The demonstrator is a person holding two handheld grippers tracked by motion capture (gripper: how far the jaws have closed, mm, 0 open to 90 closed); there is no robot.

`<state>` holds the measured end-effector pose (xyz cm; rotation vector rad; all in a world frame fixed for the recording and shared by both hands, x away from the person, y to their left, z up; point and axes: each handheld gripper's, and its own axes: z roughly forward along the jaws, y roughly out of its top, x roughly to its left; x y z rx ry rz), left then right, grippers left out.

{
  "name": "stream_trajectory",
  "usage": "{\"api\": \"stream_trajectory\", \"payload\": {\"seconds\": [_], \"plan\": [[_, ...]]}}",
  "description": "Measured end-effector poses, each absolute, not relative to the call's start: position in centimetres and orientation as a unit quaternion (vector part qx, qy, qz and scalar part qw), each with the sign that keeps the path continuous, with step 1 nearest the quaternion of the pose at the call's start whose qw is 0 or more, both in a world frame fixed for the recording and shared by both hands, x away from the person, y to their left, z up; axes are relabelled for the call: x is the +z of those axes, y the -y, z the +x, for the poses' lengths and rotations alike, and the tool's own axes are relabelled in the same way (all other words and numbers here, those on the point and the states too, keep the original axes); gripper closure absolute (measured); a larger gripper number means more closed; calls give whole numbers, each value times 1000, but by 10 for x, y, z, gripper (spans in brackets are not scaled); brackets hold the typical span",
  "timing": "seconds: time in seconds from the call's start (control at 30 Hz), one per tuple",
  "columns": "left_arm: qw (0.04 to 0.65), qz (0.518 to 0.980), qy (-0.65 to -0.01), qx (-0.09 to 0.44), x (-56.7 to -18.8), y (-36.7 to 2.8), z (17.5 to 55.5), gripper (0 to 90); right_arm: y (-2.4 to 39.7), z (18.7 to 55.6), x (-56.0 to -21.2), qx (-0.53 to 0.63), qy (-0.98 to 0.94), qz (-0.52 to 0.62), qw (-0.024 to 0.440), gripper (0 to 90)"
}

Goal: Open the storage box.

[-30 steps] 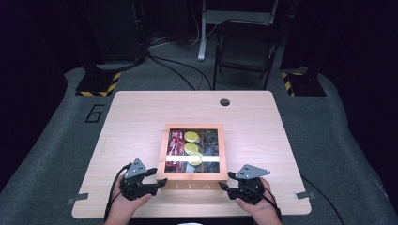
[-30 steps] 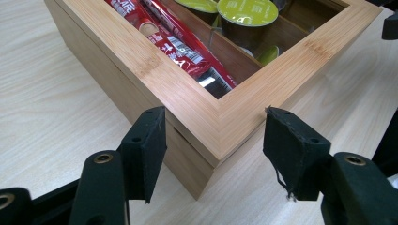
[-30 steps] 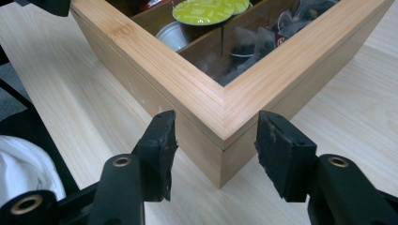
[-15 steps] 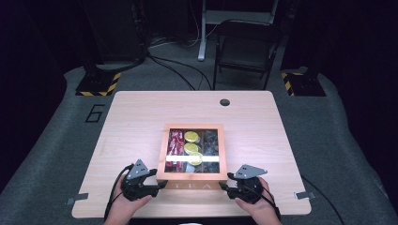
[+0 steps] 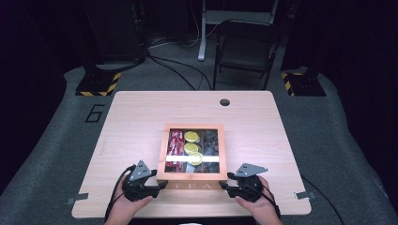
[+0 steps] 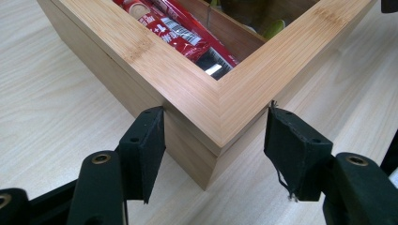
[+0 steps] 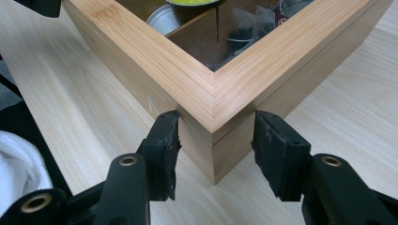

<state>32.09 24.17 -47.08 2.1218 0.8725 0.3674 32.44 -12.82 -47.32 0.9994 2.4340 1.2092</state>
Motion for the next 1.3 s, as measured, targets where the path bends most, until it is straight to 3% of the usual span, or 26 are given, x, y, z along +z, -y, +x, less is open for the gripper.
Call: {"api": "stream_trajectory", "payload": {"seconds": [1.3], "plan": [[422,819,-352,165,-458,-238,324,394,125,329,-456,438,-819,350,119,520]]}}
